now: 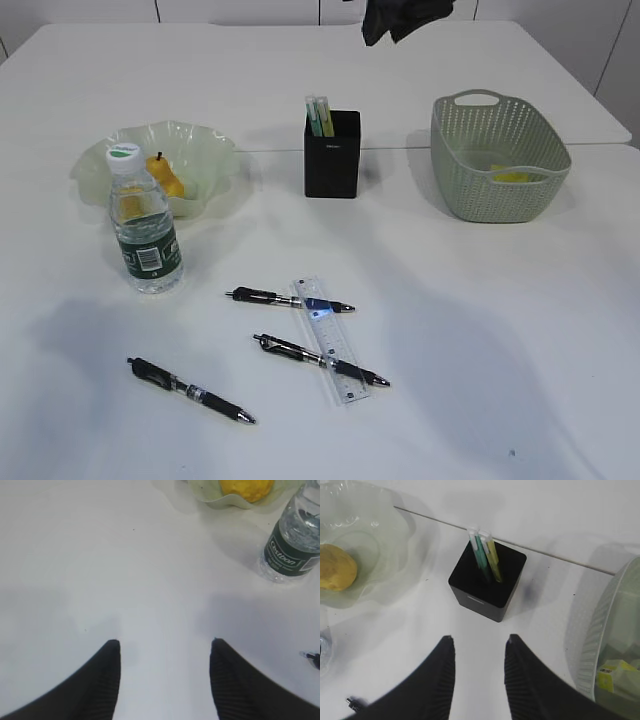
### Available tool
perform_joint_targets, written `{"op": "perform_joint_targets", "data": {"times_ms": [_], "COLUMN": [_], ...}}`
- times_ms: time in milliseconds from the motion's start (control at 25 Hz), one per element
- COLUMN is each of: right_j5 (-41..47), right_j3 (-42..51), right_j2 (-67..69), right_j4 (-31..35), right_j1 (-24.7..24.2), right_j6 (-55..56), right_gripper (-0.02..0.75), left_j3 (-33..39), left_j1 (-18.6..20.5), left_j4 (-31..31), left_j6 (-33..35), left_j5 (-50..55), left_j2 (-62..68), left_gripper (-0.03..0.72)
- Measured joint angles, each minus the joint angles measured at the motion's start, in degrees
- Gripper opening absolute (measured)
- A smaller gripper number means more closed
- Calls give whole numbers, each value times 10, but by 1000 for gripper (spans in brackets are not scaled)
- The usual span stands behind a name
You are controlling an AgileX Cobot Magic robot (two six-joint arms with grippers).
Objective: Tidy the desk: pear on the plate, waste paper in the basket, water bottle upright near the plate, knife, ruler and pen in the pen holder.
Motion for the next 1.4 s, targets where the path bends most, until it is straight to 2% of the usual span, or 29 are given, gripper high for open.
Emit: {"op": "perform_joint_targets", "data": {"times_ms": [560, 800, 920, 1160, 1400], "right_j5": [-12, -17, -43, -196, -402], "right_j3": [0, 2, 38, 180, 401], "right_j2": [-92, -104, -108, -113, -155], "right_j4": [6, -32, -46, -55, -65], "right_j1": [0, 0, 0, 0, 0], "right_j6": [21, 22, 23, 13, 9], "right_gripper": [257, 257, 257, 257, 257], "left_j3": [0, 0, 0, 0, 0], "left_j1": [0, 0, 0, 0, 0], "left_j4": [1, 1, 1, 1, 1], "left_j6": [0, 0, 0, 0, 0], "left_j5": [-28, -34, -34, -34, -34], "left_j2": [0, 0, 0, 0, 0], "left_gripper": [402, 402, 402, 402, 402]}}
